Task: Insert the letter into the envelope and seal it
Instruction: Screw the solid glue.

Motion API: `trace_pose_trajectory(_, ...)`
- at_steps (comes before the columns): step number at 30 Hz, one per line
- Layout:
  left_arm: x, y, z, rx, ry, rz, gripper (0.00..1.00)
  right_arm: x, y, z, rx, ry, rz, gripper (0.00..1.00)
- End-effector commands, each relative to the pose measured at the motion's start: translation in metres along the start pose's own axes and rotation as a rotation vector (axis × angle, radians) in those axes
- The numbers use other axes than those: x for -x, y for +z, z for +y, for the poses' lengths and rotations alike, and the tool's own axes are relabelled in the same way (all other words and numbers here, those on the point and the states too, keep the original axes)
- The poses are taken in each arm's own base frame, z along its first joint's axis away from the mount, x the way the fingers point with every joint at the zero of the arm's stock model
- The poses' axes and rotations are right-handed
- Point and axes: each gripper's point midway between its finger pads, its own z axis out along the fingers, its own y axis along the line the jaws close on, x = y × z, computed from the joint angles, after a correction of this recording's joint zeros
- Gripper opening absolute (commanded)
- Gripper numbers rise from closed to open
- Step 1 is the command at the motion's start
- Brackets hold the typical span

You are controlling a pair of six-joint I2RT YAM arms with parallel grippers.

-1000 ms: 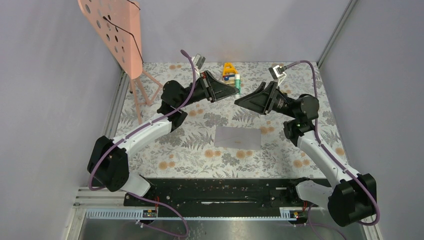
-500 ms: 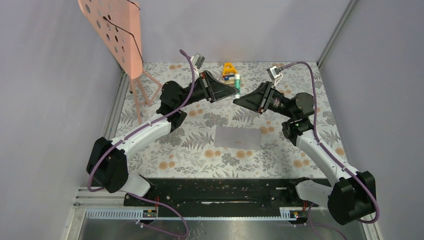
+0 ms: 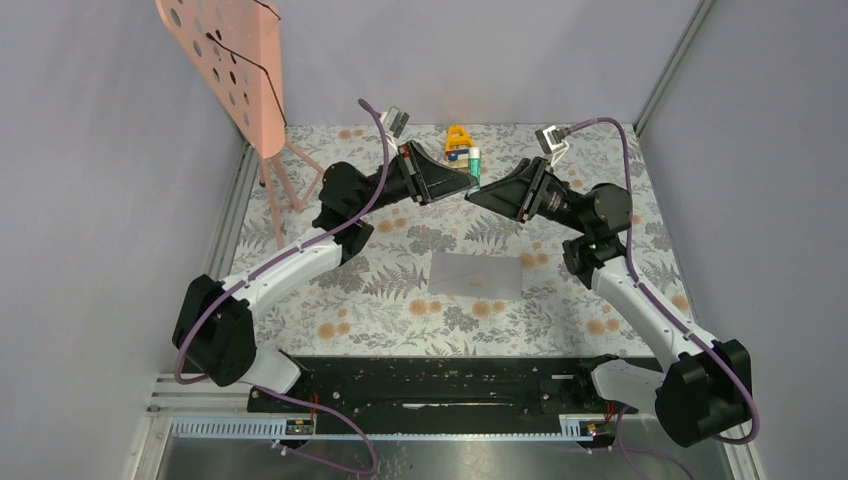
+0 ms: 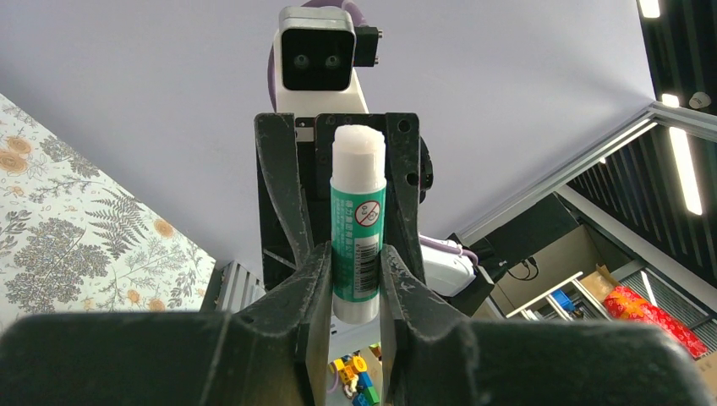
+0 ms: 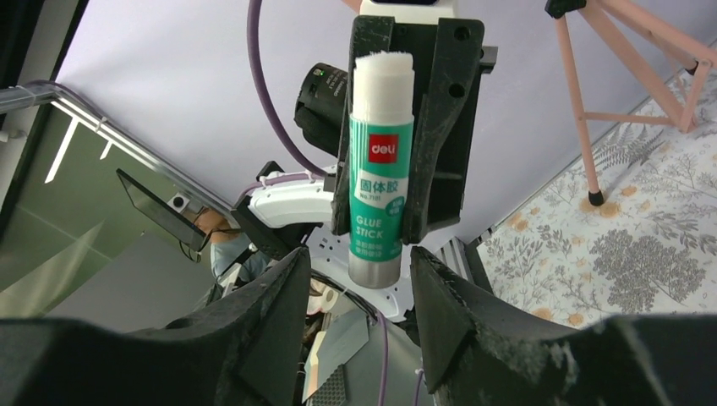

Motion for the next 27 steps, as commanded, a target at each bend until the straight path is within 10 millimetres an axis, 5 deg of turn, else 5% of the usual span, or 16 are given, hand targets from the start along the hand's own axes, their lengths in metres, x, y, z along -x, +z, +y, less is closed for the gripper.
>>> trace_pose_trajectory(1, 0.004, -0.004, -0.034, -0.08, 0.081, -0.014, 0.0, 0.011, 0.007, 0.024, 0.077, -0.067, -0.024, 0.53)
trace_pose_trajectory(9, 0.002, -0.005, -0.03, -0.072, 0.073, -0.016, 0.0, 0.013, 0.009, 0.023, 0.082, -0.057, -0.029, 0.33)
trace_pose_trajectory(11, 0.003, -0.004, -0.031, -0.073, 0.076, -0.015, 0.0, 0.012, 0.008, 0.023, 0.081, -0.055, -0.029, 0.22)
trace_pose_trajectory(13, 0.003, -0.004, -0.032, -0.074, 0.081, -0.013, 0.0, 0.011, 0.008, 0.021, 0.077, -0.05, -0.026, 0.01)
trace_pose_trajectory(14, 0.003, -0.004, -0.033, -0.074, 0.085, -0.006, 0.0, 0.01, 0.008, 0.02, 0.074, -0.048, -0.024, 0.0)
trace_pose_trajectory(17, 0.0, 0.0, -0.033, -0.071, 0.091, 0.046, 0.35, 0.007, 0.007, 0.018, 0.071, -0.045, -0.015, 0.0)
trace_pose_trajectory(19, -0.003, 0.003, -0.028, -0.052, 0.074, 0.082, 0.48, 0.006, 0.007, 0.015, 0.066, -0.039, -0.008, 0.0)
trace_pose_trajectory(27, 0.0, 0.007, -0.03, -0.069, 0.067, 0.089, 0.54, 0.004, 0.009, 0.019, 0.092, -0.031, 0.032, 0.0)
